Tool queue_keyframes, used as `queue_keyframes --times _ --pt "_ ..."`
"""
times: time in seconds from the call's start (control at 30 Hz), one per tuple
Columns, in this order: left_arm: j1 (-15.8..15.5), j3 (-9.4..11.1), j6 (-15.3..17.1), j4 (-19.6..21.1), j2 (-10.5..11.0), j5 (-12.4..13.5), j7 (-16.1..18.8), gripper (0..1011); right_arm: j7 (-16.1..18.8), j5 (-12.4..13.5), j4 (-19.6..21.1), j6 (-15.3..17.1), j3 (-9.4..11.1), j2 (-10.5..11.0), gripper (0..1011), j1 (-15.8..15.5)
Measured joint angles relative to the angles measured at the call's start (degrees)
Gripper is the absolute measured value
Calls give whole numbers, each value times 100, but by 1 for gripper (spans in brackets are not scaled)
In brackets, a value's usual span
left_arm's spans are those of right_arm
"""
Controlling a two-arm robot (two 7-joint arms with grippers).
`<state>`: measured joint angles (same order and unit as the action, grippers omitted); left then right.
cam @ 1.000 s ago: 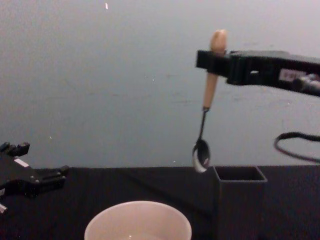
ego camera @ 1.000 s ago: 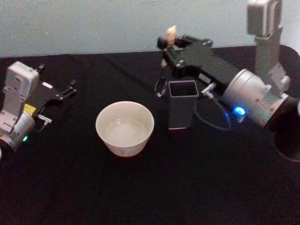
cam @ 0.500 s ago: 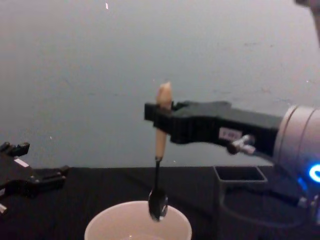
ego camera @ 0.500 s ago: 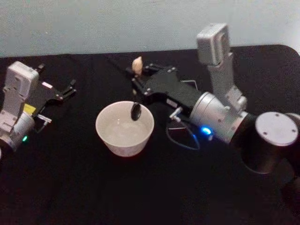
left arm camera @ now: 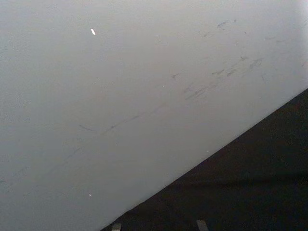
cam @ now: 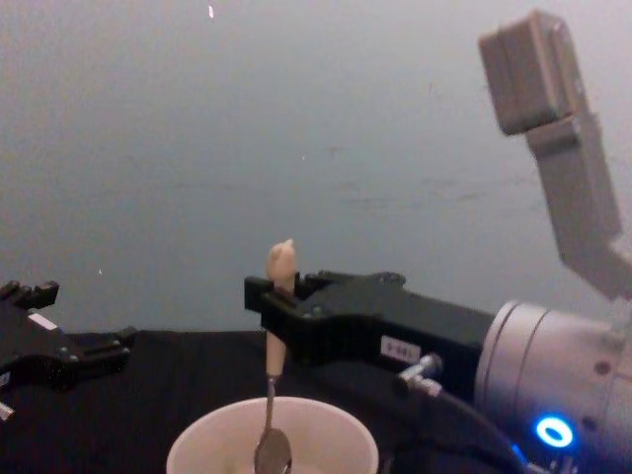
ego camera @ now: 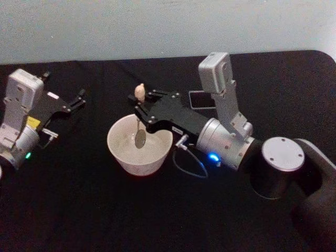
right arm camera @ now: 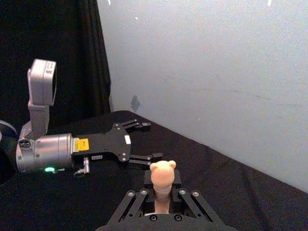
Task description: Pick up the stirring spoon with one hand, stir inside the cup, then place it back in its original position.
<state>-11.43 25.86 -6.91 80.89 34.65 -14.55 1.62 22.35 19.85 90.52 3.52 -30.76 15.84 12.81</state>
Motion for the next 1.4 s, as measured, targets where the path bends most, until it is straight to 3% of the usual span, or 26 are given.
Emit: queue_keyframes --times 0.23,0.67,1.07,1.4 --pt "0 0 0 0 0 0 0 1001 37 -127 -475 -250 -54 -219 188 112" --pt "0 0 0 0 0 0 0 1001 13 -349 -958 -310 -39 -449 188 270" --pt "0 0 0 0 0 0 0 1001 -48 -461 -989 -310 91 -463 188 264" --pt "0 0 0 0 0 0 0 1001 -10 -427 -713 -234 259 -284 188 81"
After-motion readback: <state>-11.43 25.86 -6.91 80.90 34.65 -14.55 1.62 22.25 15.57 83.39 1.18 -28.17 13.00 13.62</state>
